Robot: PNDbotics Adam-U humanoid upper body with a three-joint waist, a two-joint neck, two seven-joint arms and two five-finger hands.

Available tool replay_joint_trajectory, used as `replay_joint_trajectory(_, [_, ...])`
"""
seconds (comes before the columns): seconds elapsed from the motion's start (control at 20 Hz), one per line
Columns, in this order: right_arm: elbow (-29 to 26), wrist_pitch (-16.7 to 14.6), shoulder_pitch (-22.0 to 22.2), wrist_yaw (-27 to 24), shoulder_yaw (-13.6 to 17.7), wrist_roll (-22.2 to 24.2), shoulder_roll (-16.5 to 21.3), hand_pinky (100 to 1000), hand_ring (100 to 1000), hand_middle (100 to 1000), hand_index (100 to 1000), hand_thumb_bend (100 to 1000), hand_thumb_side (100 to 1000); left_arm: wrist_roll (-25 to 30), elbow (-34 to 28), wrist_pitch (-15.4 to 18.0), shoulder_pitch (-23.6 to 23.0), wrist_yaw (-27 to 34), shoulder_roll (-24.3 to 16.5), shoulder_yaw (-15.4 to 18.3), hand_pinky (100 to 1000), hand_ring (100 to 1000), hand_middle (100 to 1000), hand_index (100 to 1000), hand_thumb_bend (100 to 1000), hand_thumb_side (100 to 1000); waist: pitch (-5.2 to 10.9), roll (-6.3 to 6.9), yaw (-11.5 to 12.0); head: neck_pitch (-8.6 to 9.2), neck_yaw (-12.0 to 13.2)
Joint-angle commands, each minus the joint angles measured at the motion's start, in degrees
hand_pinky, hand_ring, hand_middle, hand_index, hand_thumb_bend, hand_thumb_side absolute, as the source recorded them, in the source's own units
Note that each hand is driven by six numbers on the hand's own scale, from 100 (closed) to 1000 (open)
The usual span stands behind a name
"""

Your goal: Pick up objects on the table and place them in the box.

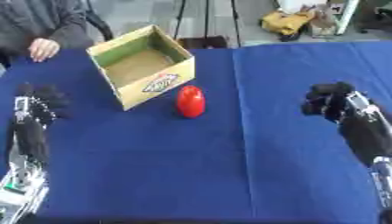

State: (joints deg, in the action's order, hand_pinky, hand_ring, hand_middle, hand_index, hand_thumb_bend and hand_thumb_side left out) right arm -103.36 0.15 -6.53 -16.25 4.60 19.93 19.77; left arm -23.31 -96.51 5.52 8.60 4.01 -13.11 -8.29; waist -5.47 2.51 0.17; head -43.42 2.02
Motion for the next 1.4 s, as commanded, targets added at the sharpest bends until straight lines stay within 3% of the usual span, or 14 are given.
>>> replay_joint_trajectory(0.05, [-1.2,-0.1,-0.4,0.1,0.5,-0.1,0.9,698,659,647,748,100,799,-0.1,-1.4,0.0,0.6,-0.1,-0.6,0.1,502,597,585,736,647,1000,0.45,-0.16,0.1,0.23,0.3])
replay_joint_trajectory(0.45, [-1.3,-0.3,-0.6,0.1,0.4,0.0,1.3,699,661,649,750,100,790,-0.1,-1.4,0.0,0.7,-0.2,-0.7,0.0,502,596,584,736,649,1000,0.48,-0.20,0.2,0.32,0.3])
replay_joint_trajectory(0.75, [-1.1,-1.5,-3.0,-0.8,-1.1,0.5,5.3,699,668,657,755,100,747,0.0,-1.3,-0.1,0.7,-0.2,-0.8,-0.1,502,596,584,735,651,1000,0.59,-0.35,0.5,0.34,-0.1])
replay_joint_trajectory(1.1, [1.9,-3.6,-10.5,-2.3,-4.8,2.2,12.0,702,683,682,772,100,699,0.4,-1.2,-0.1,0.7,-0.1,-0.9,-0.6,501,595,584,735,652,1000,0.80,-0.40,1.3,0.68,-0.8])
replay_joint_trajectory(1.4, [6.8,-5.9,-19.7,-1.0,-8.8,4.6,15.4,714,717,727,799,182,634,1.0,-1.3,-0.3,0.8,0.3,-0.8,-1.2,501,595,584,735,653,1000,0.89,-0.20,2.7,0.85,-1.9])
